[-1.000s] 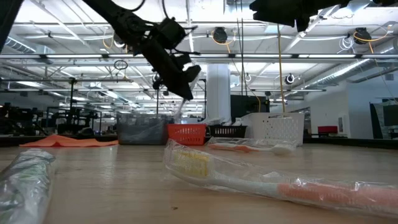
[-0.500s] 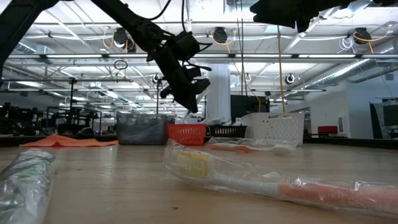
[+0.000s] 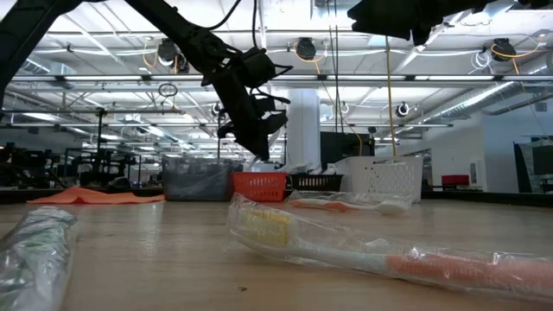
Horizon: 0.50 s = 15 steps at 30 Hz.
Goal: Pick & Place Toothbrushes
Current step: Put the violet toothbrush into the orange bin, then put the orange toothbrush into the black bin
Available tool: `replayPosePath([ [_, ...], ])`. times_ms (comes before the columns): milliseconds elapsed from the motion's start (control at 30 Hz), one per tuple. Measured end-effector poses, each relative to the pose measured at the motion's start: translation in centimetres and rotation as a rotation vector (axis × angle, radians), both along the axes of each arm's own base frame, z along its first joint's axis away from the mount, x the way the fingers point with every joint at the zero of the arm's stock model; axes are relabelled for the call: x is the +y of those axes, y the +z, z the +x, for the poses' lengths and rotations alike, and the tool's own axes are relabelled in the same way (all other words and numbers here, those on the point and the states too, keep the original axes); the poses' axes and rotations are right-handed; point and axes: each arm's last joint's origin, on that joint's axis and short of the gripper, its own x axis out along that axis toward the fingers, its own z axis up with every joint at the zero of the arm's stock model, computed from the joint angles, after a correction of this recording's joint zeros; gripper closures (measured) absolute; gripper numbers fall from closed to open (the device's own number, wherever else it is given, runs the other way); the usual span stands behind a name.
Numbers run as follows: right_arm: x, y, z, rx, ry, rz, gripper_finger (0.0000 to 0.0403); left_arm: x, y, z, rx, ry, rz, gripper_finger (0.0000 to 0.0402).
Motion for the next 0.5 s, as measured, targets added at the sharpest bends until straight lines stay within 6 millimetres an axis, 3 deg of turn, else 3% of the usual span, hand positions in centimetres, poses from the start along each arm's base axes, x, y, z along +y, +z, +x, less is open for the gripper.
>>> replayPosePath([
  [500, 0.00, -0.11, -0.01, 0.005, -0.001, 0.011, 0.0238, 0.01, 0.04, 0.05, -0.012, 0.007, -0.001, 0.0245],
])
